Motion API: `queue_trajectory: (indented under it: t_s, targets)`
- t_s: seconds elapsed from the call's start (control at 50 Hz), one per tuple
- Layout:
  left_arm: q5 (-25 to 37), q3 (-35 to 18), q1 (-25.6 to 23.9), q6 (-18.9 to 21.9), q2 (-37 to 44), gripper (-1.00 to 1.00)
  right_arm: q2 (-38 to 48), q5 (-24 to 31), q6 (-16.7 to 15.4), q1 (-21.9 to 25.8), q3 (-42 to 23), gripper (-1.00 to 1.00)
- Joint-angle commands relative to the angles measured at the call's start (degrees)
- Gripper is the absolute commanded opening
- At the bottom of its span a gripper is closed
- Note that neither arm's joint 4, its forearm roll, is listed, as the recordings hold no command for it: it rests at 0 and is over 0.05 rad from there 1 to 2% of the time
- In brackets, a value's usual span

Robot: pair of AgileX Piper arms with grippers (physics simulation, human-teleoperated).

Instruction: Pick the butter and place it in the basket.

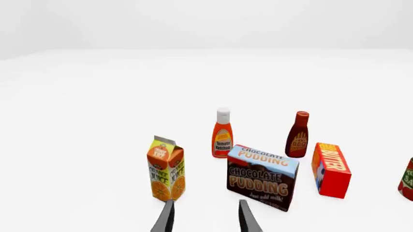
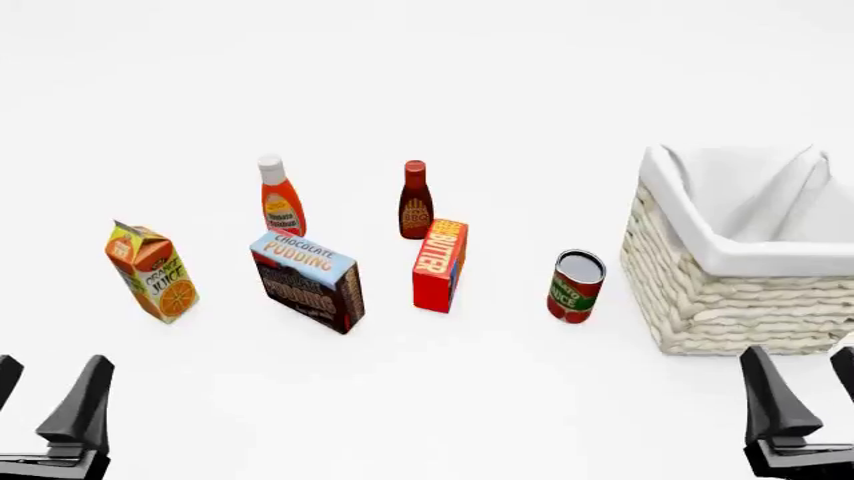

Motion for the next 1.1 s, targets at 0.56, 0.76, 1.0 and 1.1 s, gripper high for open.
queue_trajectory:
  t_s: [0.56, 0.76, 1.0, 1.1]
  targets:
    - [0.0, 0.0, 0.0, 0.0, 0.0, 1.0, 8.32, 5.58, 2.88, 3.05, -9.31, 1.0]
    - [0.0, 0.0, 0.0, 0.0, 0.0, 1.0, 11.61, 8.13, 2.96, 5.39, -14.65, 1.0]
    - [0.0, 0.0, 0.0, 0.0, 0.0, 1.0, 15.85, 11.49, 1.6, 8.01, -20.63, 1.0]
    - [0.0, 0.0, 0.0, 0.0, 0.0, 1.0, 18.53, 12.57, 1.63, 9.2, -23.17, 1.0]
